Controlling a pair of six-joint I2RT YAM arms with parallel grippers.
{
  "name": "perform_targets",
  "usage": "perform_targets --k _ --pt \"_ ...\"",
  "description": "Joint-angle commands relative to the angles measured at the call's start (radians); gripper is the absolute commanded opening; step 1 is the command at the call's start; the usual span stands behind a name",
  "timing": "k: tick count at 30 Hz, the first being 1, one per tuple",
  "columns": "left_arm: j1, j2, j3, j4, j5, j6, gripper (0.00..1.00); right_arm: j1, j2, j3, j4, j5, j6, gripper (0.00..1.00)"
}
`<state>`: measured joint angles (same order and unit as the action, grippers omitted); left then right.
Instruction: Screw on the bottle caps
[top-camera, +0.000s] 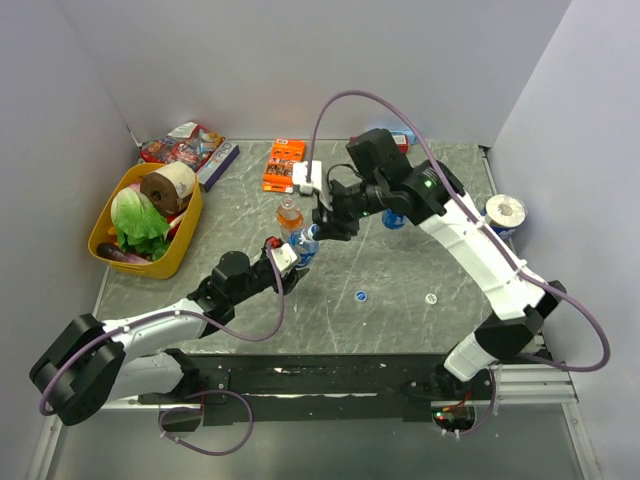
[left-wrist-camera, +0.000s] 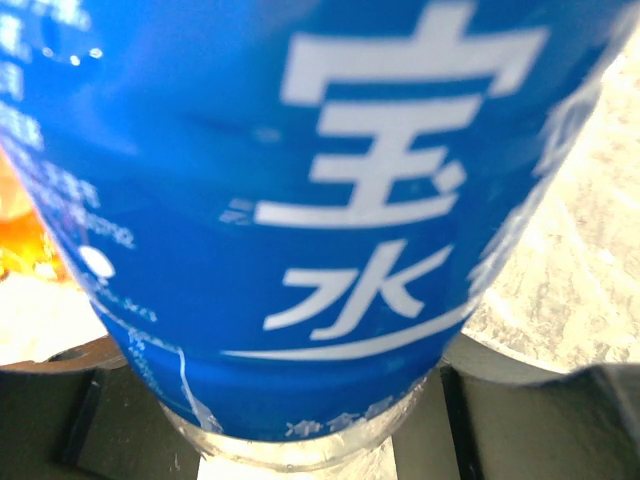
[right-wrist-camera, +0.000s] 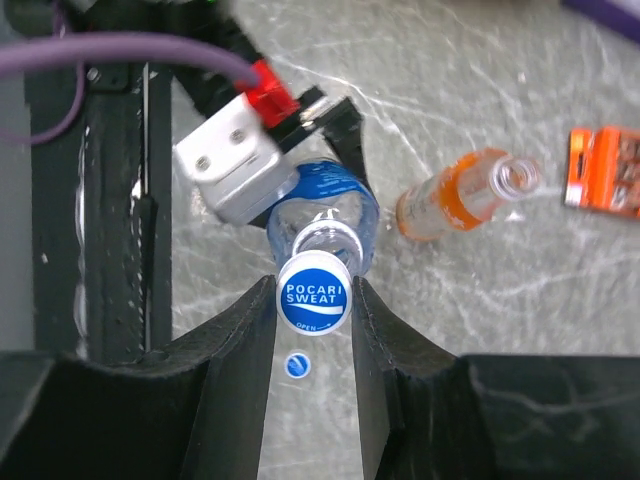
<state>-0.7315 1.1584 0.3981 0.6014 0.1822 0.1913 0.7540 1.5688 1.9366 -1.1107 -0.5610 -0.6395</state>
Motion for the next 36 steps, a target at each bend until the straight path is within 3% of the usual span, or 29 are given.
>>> perform_targets --k 1,36 --pt "0.0 -0.035 -0.004 0.072 0.085 0.074 0.01 0.021 -0.111 -0.037 0.023 -0.094 -0.228 0.29" --pt "-0.005 -0.04 0.013 0.107 0.172 0.185 0.01 0.074 -0.087 -0.088 -0.12 -0.039 -0.457 0.28"
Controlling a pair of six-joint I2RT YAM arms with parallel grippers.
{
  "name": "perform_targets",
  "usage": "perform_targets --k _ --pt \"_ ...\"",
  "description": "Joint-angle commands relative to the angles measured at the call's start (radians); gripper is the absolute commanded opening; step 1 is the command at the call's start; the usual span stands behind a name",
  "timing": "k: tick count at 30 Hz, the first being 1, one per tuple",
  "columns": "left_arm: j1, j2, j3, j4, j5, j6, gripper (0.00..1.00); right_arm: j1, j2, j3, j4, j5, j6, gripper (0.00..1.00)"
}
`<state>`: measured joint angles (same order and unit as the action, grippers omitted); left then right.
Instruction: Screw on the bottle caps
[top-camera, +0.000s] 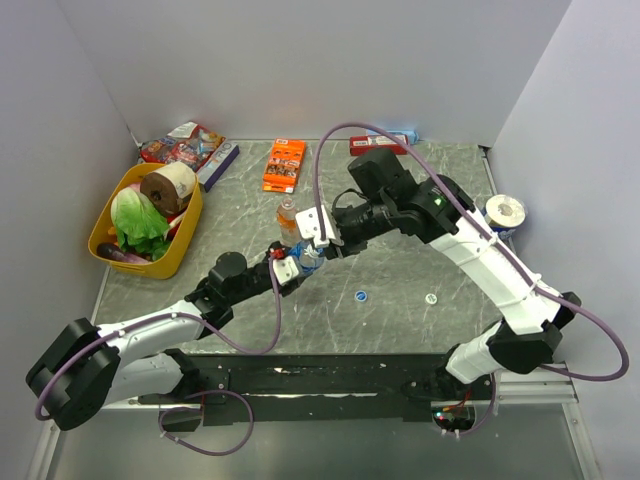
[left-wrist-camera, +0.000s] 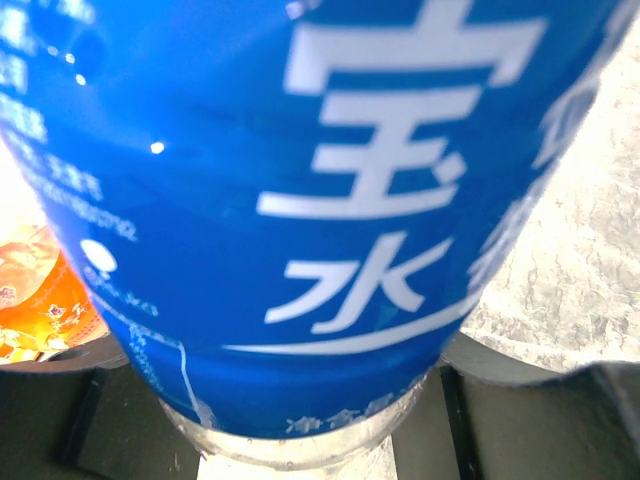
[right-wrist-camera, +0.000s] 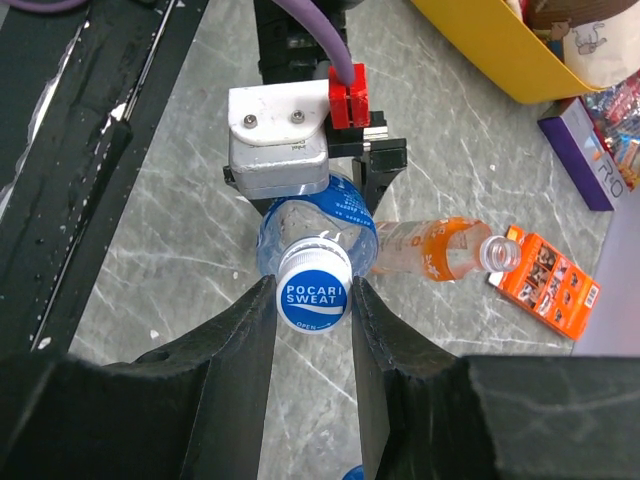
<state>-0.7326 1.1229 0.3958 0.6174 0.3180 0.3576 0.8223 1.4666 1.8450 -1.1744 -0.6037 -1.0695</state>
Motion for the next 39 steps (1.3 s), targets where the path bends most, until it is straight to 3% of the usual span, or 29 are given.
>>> perform_targets --k 1,8,13,20,24,30,34,38,39 --pt "-0.002 -0.003 0.017 0.1 0.036 0.021 0.01 0.006 0.018 0.006 -0.062 0.002 -0.027 0.28" --pt "-0.005 0.003 0.012 0.151 0.001 0.017 0.01 0.005 0.05 0.008 -0.053 0.031 0.009 0.26" --pt "-0.021 0.02 0.028 0.209 -0.092 -0.034 0.01 0.005 0.112 0.049 -0.007 0.094 0.239 0.23" --pt "-0.062 0.097 0.129 0.193 -0.368 -0.166 0.01 -0.008 0.279 0.239 -0.069 0.197 0.726 0.2" --pt "-0.07 0.132 0.176 0.145 -0.477 -0.232 0.01 -0.006 0.291 0.243 -0.06 0.187 0.836 0.2" --pt "-0.071 0.135 0.146 0.128 -0.471 -0.285 0.01 -0.006 0.328 0.27 -0.06 0.183 0.861 0.22" --pt "-0.07 0.123 0.117 0.104 -0.436 -0.29 0.01 -0.008 0.327 0.287 -0.062 0.208 0.856 0.34" --pt "-0.068 0.11 0.078 0.068 -0.37 -0.315 0.01 -0.025 0.353 0.457 -0.16 0.203 0.815 0.62" --pt "-0.068 0.107 0.062 0.052 -0.366 -0.321 0.01 -0.028 0.362 0.503 -0.207 0.187 0.792 0.64"
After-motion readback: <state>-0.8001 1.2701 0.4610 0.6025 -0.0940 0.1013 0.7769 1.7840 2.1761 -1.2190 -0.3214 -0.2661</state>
